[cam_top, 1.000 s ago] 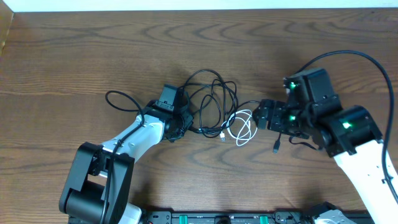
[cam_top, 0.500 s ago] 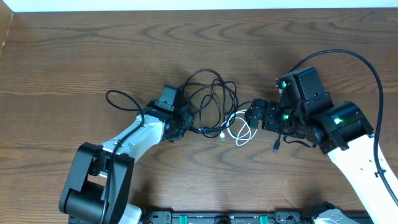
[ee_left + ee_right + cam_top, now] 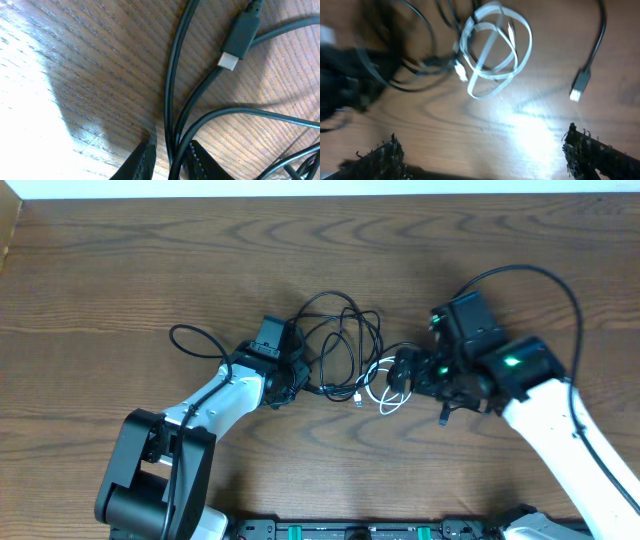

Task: Untangle cables
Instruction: 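Grasp the white cable and pull it out rightward with the right gripper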

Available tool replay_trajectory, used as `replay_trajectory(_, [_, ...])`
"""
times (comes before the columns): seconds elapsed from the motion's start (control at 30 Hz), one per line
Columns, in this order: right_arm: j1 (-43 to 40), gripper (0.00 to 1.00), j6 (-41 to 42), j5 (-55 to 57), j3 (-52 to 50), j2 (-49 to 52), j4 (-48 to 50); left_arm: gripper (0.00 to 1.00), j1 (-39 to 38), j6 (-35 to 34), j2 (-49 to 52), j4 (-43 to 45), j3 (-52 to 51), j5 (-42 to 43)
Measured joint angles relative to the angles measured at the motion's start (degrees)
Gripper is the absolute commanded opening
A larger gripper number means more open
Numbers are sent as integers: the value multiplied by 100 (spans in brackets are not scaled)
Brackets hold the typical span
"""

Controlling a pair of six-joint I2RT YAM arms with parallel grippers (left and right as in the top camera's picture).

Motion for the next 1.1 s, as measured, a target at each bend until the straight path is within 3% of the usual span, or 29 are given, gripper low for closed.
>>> replay_trajectory(0.13, [173, 99, 415, -2, -297, 328, 168, 26, 0, -2, 0, 0, 0, -2])
replay_trajectory(0.27, [470, 99, 428, 35, -656, 608, 1145, 25, 0, -2, 0, -4, 0, -17])
replay_trajectory(0.47, [907, 98, -179, 162, -975, 1128, 2026, 26, 0, -2, -2, -7, 0, -28])
replay_trajectory(0.6, [1023, 83, -752, 654, -1010, 1493, 2190, 26, 0, -2, -2, -9, 0, -39])
replay_trajectory(0.8, [1043, 85, -1668, 1331, -1021, 2144, 2704, 26, 0, -2, -4, -13, 0, -44])
replay_trajectory(0.97, [1045, 60, -2951, 1215, -1014, 2647, 3202, 26, 0, -2, -7, -13, 0, -44])
replay_trajectory(1.1, [1043, 2, -3818, 1029, -887, 2811, 3508, 26, 0, -2, -11, -26, 0, -85])
